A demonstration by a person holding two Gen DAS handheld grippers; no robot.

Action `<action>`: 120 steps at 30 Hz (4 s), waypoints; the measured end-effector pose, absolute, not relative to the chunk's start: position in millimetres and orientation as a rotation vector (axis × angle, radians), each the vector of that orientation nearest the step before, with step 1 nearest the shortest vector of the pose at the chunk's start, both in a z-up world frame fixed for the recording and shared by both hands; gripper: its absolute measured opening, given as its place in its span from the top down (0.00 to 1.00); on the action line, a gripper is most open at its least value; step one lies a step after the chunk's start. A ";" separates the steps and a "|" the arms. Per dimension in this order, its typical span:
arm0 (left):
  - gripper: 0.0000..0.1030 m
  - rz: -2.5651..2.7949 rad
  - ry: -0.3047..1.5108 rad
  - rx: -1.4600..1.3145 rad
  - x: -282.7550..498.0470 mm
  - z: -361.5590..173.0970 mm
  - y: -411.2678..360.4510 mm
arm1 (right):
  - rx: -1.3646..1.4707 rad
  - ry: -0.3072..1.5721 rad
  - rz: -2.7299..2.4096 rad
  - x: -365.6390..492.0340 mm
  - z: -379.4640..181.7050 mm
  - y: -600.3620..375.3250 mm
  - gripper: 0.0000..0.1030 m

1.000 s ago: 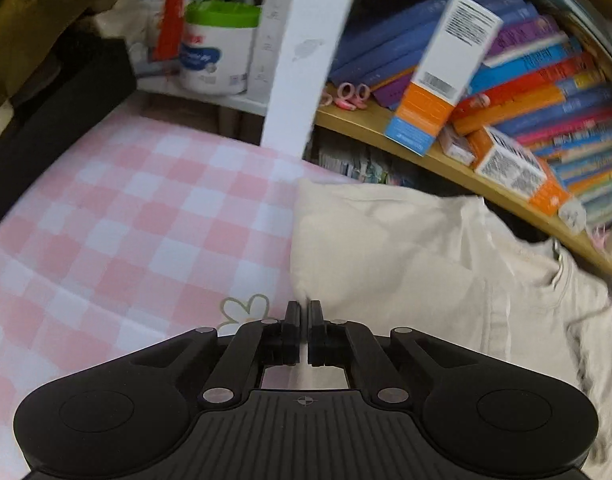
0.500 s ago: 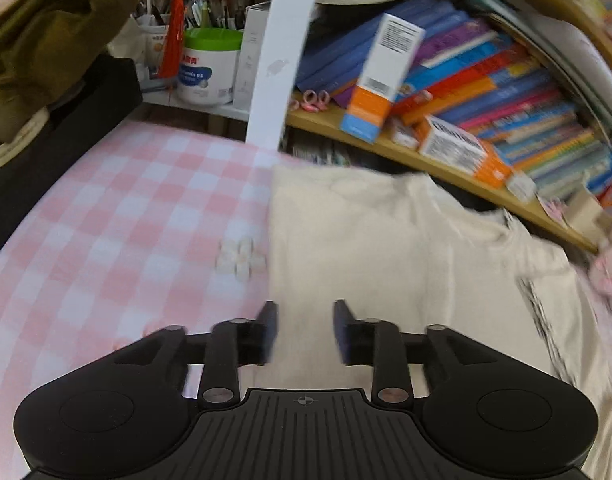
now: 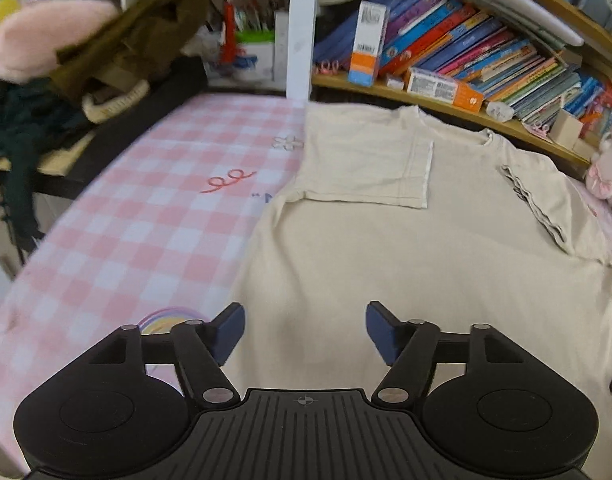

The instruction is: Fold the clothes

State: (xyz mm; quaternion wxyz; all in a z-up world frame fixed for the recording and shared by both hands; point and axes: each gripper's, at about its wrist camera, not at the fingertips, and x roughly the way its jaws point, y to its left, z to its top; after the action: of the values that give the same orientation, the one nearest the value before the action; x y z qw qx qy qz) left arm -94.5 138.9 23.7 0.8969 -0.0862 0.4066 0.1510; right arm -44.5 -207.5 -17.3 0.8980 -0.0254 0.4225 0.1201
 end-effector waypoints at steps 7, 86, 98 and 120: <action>0.22 0.279 0.798 -0.202 -128.0 34.2 122.3 | -0.082 0.835 0.264 -63.1 -10.9 -197.1 0.00; 0.34 0.203 0.982 -0.813 -242.1 -27.4 239.2 | 0.708 1.114 -0.007 -171.4 -27.1 -370.9 0.46; 0.59 0.133 0.996 -0.830 -247.8 -24.1 251.5 | 0.708 1.215 0.150 -183.7 -23.8 -362.2 0.95; 0.89 0.098 0.962 -0.913 -261.6 -29.8 258.8 | 0.644 1.251 0.280 -153.9 -26.0 -366.4 0.91</action>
State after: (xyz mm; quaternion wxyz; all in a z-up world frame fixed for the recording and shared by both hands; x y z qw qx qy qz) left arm -261.6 258.8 -29.8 0.7868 -0.4238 0.4465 0.0455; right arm -153.9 -366.4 -26.0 0.7537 0.2949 0.5732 0.1282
